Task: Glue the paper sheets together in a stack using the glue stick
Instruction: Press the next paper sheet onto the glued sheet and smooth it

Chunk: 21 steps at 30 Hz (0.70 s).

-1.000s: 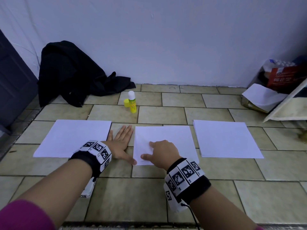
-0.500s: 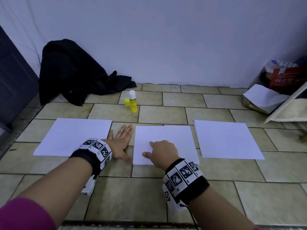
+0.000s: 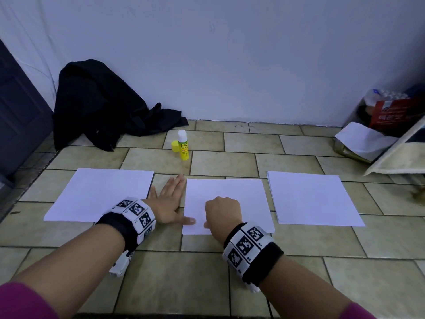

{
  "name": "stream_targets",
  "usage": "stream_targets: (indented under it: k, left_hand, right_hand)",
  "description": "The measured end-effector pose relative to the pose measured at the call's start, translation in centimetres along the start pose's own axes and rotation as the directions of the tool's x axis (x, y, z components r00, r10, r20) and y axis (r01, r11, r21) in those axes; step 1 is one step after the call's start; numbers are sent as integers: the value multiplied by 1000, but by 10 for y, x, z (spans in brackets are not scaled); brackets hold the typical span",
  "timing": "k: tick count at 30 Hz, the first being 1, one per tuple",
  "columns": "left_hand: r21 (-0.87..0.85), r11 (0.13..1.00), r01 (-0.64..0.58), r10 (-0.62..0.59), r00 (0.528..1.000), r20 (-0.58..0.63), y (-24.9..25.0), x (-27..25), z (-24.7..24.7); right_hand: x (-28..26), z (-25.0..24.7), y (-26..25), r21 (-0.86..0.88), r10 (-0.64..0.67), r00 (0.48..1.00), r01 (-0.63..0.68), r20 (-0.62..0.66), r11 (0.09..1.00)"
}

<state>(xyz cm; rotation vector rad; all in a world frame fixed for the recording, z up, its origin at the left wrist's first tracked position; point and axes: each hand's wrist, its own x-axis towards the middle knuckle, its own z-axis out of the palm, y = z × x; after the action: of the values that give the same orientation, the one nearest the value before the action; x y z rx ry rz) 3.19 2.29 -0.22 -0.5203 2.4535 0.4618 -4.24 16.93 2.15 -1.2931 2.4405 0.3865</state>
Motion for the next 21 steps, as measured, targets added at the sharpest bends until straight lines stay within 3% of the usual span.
stream_targets:
  k: [4, 9, 12, 14, 17, 21]
  left_hand:
    - [54, 998, 23, -25, 999, 27, 17, -4, -9]
    - [190, 981, 49, -56, 998, 29, 18, -3, -7]
    - [265, 963, 39, -40, 999, 1, 17, 1, -4]
    - [298, 954, 34, -36, 999, 0, 17, 2, -4]
    - [300, 954, 23, -24, 1000, 0, 16, 3, -4]
    - [302, 953, 23, -26, 1000, 3, 16, 2, -4]
  right_hand:
    - [-2, -3, -5, -23, -24, 999, 23, -40, 999]
    - [12, -5, -2, 108, 30, 998, -24, -57, 994]
    - [27, -11, 13, 152, -168, 984, 157, 58, 976]
    - [31, -14, 22, 174, -236, 962, 212, 134, 962]
    - [31, -6, 39, 227, -184, 977, 156, 104, 961]
    - [23, 6, 81, 318, 0, 997, -24, 76, 948]
